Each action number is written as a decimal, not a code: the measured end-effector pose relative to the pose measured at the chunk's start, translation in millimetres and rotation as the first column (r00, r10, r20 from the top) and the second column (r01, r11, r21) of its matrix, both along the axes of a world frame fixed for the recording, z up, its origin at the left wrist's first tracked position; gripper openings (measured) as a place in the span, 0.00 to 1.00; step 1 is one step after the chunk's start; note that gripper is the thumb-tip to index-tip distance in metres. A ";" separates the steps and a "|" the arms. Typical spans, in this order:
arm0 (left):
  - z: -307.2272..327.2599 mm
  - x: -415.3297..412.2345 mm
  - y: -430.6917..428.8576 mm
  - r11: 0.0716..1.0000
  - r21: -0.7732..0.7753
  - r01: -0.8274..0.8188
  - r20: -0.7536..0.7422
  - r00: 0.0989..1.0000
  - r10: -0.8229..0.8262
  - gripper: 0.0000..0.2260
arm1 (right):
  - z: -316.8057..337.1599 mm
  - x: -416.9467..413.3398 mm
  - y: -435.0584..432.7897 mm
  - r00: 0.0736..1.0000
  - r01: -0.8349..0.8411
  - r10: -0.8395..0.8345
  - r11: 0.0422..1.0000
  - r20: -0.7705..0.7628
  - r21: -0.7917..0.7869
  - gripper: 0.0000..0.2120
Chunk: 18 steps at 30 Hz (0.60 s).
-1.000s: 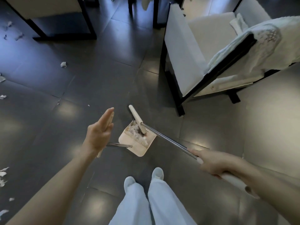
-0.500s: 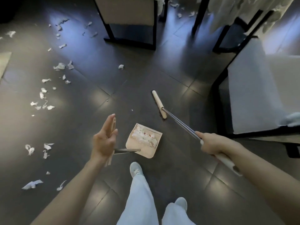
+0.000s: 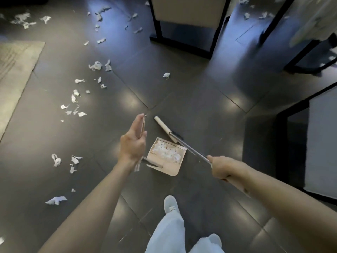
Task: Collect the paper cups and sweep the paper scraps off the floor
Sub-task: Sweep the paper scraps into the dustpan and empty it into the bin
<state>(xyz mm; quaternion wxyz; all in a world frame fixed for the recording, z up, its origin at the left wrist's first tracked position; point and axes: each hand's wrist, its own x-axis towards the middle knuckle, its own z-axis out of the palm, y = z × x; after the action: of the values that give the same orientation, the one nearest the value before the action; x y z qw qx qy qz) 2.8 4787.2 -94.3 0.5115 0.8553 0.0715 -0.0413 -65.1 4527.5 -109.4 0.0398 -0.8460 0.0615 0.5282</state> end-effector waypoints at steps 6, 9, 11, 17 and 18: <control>11.0 25.7 0.8 0.995 -0.101 -0.001 -0.020 1.000 -0.001 0.27 | 42.6 21.7 -30.8 0.996 -0.061 0.065 0.995 -0.061 0.076 0.33; 11.1 55.5 1.5 0.984 -0.171 -0.041 -0.016 0.999 0.038 0.25 | 53.2 54.9 -50.7 1.000 0.014 -0.012 0.997 -0.024 0.071 0.33; 12.6 90.2 -7.5 0.980 -0.192 -0.060 -0.013 0.998 0.058 0.26 | 53.4 98.6 -65.2 0.999 0.032 -0.033 0.998 0.031 0.059 0.36; 10.6 220.2 -59.2 0.965 -0.201 -0.170 -0.001 0.985 0.173 0.27 | 48.0 283.0 -111.3 0.986 0.004 -0.014 0.998 0.168 0.064 0.35; 11.8 241.3 -67.4 0.967 -0.179 -0.180 0.007 0.983 0.184 0.26 | 47.7 313.9 -117.5 0.981 -0.029 0.019 0.998 0.195 0.053 0.33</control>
<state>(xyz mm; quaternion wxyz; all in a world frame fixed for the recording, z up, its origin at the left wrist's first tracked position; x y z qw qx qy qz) 244.1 4719.8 -82.5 0.5881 0.7966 0.1397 0.0097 248.8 4410.0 -61.7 0.0627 -0.8927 0.0324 0.4451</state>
